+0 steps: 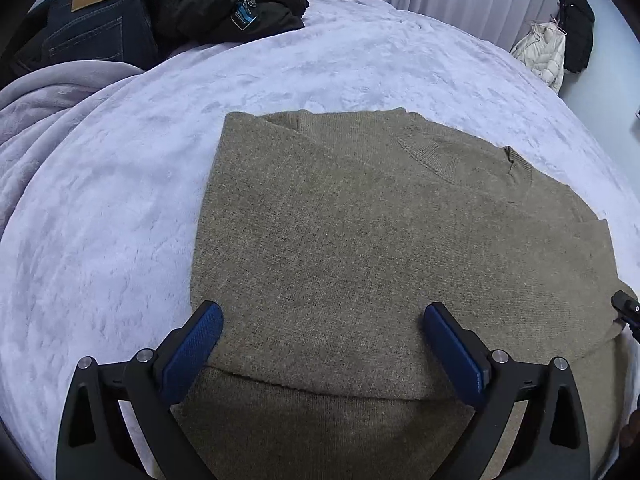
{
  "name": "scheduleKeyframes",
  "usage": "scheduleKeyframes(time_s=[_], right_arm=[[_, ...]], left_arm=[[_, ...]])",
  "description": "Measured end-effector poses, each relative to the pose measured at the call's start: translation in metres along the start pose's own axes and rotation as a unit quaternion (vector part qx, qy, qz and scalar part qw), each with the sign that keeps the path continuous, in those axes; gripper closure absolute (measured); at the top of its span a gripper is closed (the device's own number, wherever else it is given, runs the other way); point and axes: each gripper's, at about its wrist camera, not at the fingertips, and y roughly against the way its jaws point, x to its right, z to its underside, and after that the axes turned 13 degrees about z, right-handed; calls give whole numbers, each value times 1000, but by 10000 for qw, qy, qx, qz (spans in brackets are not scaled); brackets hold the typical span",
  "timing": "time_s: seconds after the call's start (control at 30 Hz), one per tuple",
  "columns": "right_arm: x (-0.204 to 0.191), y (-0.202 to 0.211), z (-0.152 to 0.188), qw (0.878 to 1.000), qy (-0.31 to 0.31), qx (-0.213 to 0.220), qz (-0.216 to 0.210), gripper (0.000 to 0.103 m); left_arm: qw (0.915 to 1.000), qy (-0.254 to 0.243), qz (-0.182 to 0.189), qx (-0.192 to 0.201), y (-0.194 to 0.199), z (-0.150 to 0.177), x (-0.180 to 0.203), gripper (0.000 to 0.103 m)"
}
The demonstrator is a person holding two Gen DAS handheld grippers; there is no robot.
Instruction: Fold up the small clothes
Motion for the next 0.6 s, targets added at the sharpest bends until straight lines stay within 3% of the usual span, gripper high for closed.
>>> scheduleKeyframes(time_s=[0.1, 0.17, 0.23, 0.3, 0.4, 0.5, 0.6], right_arm=[[6, 27, 3, 9992, -103, 316, 237, 77], [-7, 45, 4, 9951, 169, 707, 668, 42], [-32, 59, 5, 9895, 578, 1034, 824, 23], [-68, 60, 9, 9837, 1162, 1115, 795, 23], [-127, 30, 30, 9669, 2289, 682, 898, 23], [-149, -17, 58, 9466, 2918, 94, 1371, 23], [-149, -9, 98, 9172, 3505, 707, 1759, 21]], left_arm=[[9992, 113, 286, 249, 21, -8, 2, 2], [9986, 64, 451, 250, 23, -18, 13, 2], [9984, -160, 540, 60, 11, -24, 33, 2], [9970, -490, 572, -178, -7, -24, 51, 2], [9948, -846, 109, -558, -36, -9, 62, 2], [9943, -1003, 142, -340, -22, 13, 50, 1], [9933, -1113, 98, -284, 1, 42, 38, 1]])
